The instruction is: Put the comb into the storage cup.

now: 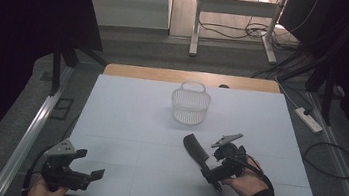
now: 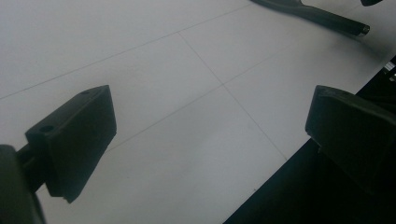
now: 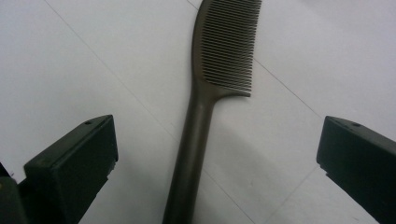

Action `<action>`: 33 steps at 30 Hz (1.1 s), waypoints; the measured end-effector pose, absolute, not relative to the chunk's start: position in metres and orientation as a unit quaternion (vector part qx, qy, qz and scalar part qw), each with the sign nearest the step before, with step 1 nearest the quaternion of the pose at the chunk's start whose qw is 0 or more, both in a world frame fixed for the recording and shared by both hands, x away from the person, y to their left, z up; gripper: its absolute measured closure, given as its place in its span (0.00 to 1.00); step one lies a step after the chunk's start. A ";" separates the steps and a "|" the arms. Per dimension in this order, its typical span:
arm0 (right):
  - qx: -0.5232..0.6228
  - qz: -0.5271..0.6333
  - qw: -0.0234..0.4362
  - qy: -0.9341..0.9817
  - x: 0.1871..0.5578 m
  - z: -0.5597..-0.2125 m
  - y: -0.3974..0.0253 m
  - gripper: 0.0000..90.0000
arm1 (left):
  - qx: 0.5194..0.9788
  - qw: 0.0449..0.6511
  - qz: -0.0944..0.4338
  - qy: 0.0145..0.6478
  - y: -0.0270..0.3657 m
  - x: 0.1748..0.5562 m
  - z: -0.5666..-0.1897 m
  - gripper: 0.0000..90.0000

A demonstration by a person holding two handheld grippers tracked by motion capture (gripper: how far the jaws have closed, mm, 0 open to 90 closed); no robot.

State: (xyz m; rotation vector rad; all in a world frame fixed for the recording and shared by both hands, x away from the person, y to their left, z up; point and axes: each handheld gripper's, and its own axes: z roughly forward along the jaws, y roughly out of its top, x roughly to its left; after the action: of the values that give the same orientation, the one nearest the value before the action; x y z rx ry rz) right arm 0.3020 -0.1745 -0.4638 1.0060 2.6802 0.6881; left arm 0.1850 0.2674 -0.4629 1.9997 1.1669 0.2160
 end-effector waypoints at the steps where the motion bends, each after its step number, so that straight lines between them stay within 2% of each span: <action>1: 0.340 0.230 0.097 0.907 0.302 -0.464 -0.173 0.00 | 0.789 0.397 0.085 0.461 0.267 0.185 -0.463 0.03; 15: 0.329 0.226 0.079 0.914 0.304 -0.472 -0.151 0.00 | 0.790 0.396 0.083 0.460 0.267 0.185 -0.463 0.03; 33: 0.354 0.200 0.080 0.910 0.313 -0.487 -0.158 0.00 | 0.789 0.397 0.082 0.461 0.268 0.185 -0.463 0.03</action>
State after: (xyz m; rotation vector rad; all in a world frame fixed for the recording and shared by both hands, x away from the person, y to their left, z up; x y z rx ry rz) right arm 0.3129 -0.1576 -0.4868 1.0603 2.7225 0.5978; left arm 0.1854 0.2676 -0.4632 1.9996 1.1671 0.2073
